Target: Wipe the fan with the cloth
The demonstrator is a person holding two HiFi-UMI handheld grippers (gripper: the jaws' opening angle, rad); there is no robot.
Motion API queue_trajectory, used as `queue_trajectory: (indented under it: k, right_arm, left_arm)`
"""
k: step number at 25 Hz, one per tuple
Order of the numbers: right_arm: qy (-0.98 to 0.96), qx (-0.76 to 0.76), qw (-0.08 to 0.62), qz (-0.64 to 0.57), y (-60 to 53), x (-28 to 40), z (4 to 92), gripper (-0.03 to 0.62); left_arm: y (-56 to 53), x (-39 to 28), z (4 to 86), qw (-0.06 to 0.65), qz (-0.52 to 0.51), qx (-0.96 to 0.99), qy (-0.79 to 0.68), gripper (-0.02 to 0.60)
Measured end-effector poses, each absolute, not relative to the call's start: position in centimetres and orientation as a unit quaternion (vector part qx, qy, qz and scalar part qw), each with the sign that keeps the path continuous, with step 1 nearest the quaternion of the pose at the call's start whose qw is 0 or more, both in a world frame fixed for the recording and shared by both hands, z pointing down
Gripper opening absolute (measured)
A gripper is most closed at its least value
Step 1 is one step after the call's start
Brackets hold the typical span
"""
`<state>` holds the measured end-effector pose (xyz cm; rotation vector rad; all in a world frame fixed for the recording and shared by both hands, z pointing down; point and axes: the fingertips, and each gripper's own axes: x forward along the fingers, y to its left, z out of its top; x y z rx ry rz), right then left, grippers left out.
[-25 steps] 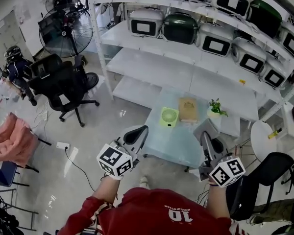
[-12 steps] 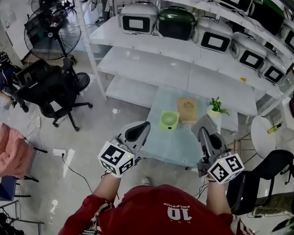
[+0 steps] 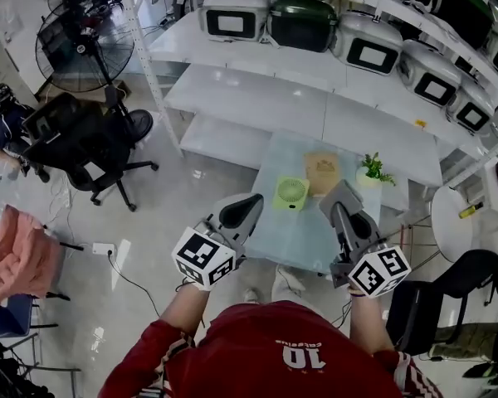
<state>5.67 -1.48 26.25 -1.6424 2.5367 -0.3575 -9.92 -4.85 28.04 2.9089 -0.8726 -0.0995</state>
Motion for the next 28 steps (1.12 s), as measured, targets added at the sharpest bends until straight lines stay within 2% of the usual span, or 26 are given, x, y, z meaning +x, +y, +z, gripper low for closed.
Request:
queue_trajectory:
  k: [18, 28]
  right_arm:
    - [0.860, -0.485, 0.036, -0.154, -12.0, 6.2, 31.5, 0.022]
    - [0.858, -0.483, 0.007, -0.174, -16.2, 7.2, 37.7, 0.021]
  left_arm:
    - [-11.5, -6.7, 31.7, 0.061, -0.014, 0.939, -0.339, -0.009]
    - [-14.6, -5.4, 34.2, 0.062, -0.006, 0.927, -0.370, -0.009]
